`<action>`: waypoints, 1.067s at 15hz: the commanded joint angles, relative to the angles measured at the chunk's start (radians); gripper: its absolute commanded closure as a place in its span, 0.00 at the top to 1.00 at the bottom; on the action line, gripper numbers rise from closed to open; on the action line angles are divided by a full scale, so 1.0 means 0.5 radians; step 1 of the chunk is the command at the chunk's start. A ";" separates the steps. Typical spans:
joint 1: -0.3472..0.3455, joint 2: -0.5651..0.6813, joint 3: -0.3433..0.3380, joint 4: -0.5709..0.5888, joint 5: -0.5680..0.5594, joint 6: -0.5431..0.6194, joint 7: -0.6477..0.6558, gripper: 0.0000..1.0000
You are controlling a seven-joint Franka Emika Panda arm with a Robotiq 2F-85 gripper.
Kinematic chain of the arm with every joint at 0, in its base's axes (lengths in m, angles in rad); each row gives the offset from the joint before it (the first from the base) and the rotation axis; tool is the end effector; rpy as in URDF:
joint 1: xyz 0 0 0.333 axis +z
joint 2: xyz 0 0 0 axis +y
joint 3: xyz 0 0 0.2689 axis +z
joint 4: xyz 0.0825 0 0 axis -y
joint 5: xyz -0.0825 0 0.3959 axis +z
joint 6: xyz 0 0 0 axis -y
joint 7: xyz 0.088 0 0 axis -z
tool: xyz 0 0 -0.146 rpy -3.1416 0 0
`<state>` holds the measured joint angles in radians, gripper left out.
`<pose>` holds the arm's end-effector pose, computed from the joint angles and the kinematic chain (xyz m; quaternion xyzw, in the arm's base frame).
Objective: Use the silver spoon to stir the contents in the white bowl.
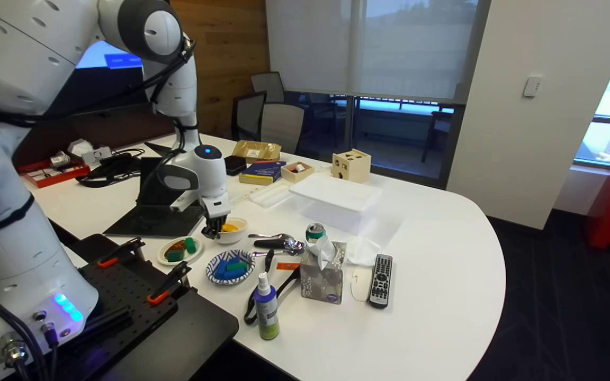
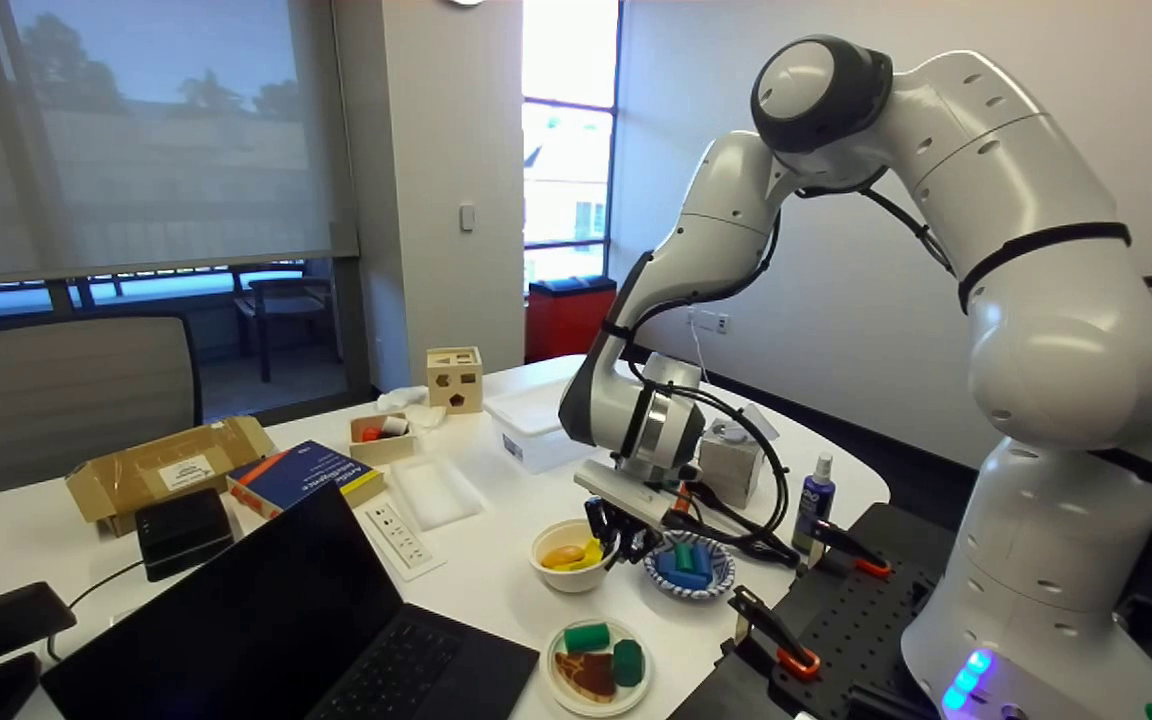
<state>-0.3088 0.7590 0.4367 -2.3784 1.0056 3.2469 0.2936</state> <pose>0.4030 0.0328 -0.0497 -0.7907 0.6011 0.0202 0.1143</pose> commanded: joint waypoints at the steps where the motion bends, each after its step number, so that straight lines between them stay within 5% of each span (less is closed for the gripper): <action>1: -0.228 0.022 0.161 -0.084 0.015 0.089 -0.055 0.34; 3: -0.294 0.055 0.190 -0.080 -0.002 0.067 -0.049 0.40; 8: -0.500 0.010 0.372 -0.097 -0.066 0.018 -0.139 0.79; 11: -0.342 -0.266 0.317 -0.198 -0.057 -0.131 -0.083 0.99; 14: -0.109 -0.563 0.167 -0.296 -0.105 -0.322 0.035 1.00; 16: 0.175 -0.769 -0.095 -0.369 -0.283 -0.510 0.249 1.00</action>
<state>-0.3900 0.5718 0.5345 -2.4695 0.9530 3.1231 0.2757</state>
